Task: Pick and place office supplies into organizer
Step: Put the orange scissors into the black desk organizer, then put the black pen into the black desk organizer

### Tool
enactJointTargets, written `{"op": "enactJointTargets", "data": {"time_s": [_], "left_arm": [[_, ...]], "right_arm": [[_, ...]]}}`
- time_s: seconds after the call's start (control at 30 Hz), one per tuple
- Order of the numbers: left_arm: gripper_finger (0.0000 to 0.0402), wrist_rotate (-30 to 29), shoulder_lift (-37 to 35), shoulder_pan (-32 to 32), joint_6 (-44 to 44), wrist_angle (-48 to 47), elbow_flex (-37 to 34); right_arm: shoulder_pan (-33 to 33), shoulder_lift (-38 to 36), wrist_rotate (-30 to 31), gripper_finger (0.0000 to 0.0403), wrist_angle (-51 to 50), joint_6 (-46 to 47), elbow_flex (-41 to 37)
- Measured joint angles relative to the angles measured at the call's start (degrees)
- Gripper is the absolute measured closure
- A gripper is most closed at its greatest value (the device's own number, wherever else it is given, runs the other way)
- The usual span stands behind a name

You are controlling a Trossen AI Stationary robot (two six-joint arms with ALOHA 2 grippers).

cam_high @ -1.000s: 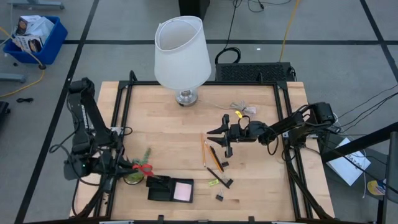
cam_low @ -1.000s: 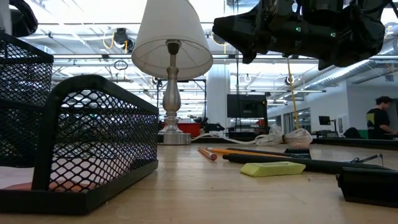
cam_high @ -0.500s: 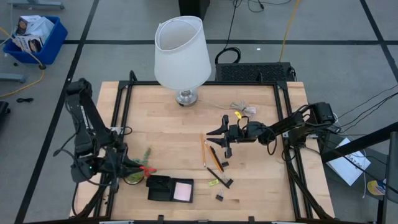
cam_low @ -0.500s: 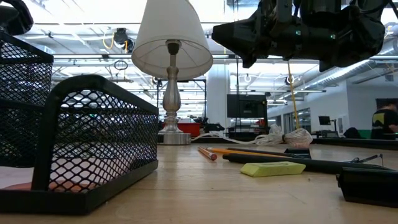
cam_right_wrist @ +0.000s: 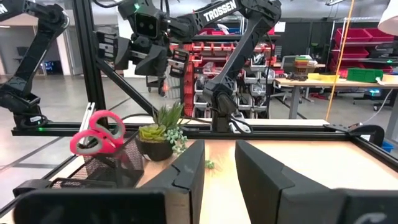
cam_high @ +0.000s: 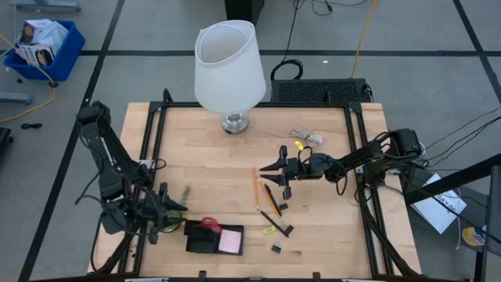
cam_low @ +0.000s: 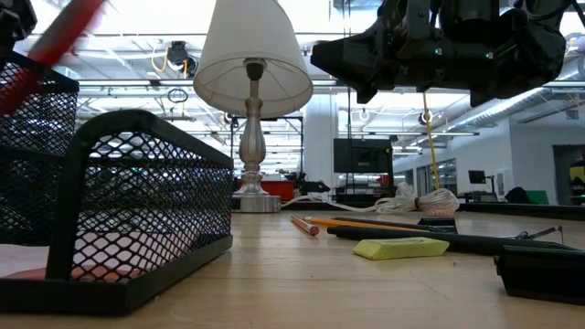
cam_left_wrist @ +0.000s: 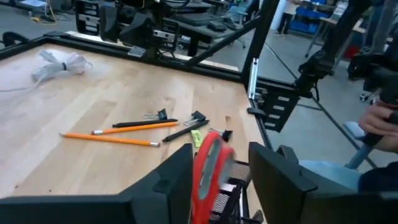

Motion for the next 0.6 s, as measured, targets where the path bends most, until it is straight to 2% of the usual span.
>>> {"op": "enactJointTargets", "data": {"time_s": [0.2, 0.33, 0.47, 0.6], "left_arm": [[0.0219, -6.84, -0.03, 2.09, 1.91, 2.19, 0.00], [0.0218, -7.74, -0.03, 6.36, 5.59, 5.25, 0.00], [0.0218, -4.54, -0.03, 13.08, 9.98, 8.95, 0.00], [0.0218, 1.95, -0.03, 21.48, 14.41, 13.98, 0.00]], "right_arm": [[0.13, 0.04, -0.04, 0.0320, -1.61, 0.00, 0.00], [0.11, 0.07, 0.03, 0.0319, -5.12, 0.53, 0.02], [0.11, 0.07, 0.07, 0.0317, -7.64, 1.33, 0.02], [0.11, 0.05, 1.37, 0.0317, -7.94, 4.76, 0.08]]}}
